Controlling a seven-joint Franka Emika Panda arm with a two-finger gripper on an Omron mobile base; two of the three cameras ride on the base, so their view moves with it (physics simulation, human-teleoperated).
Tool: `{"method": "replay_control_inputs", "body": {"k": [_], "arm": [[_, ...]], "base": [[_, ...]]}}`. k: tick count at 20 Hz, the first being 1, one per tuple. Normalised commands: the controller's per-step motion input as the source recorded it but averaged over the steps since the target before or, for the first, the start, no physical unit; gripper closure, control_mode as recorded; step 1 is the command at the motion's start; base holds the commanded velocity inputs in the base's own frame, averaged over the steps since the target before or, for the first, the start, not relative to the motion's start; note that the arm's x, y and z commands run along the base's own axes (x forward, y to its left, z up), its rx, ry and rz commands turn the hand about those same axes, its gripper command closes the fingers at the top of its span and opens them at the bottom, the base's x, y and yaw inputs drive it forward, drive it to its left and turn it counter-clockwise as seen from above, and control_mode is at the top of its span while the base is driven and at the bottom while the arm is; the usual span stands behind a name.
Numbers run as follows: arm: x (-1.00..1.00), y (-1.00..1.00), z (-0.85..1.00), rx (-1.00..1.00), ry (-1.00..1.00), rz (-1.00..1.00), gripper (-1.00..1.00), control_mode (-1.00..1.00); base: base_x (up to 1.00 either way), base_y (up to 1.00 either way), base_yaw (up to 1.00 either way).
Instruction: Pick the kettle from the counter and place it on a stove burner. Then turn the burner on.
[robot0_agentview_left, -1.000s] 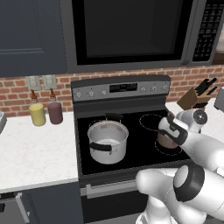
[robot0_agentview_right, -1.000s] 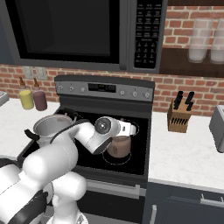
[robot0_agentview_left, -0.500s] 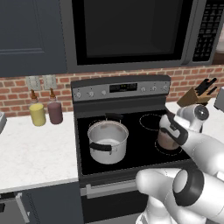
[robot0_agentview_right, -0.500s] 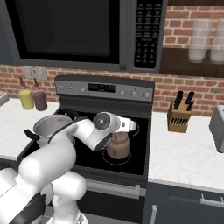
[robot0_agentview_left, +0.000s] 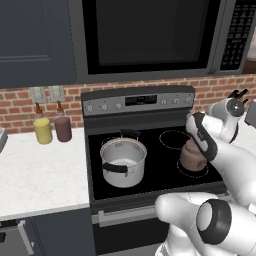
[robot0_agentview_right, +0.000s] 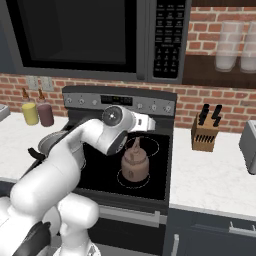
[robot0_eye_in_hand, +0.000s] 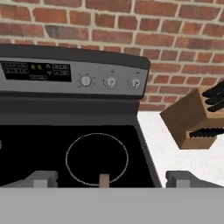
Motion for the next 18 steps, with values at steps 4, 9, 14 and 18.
{"method": "replay_control_inputs", "body": {"k": [4, 9, 14, 18], "arm": [[0.17, -0.07, 0.28, 0.00, -0.14, 0.00, -1.00, -1.00], [0.44, -0.35, -0.13, 0.00, -0.05, 0.02, -1.00, -1.00], [0.53, -0.58, -0.10, 0.06, 0.00, 0.04, -1.00, -1.00], [0.67, -0.46, -0.01, 0.09, 0.04, 0.00, -1.00, -1.00]], "base": [[0.00, 0.00, 0.00], [0.00, 0.00, 0.00], [0.00, 0.00, 0.00], [0.00, 0.00, 0.00]]}}
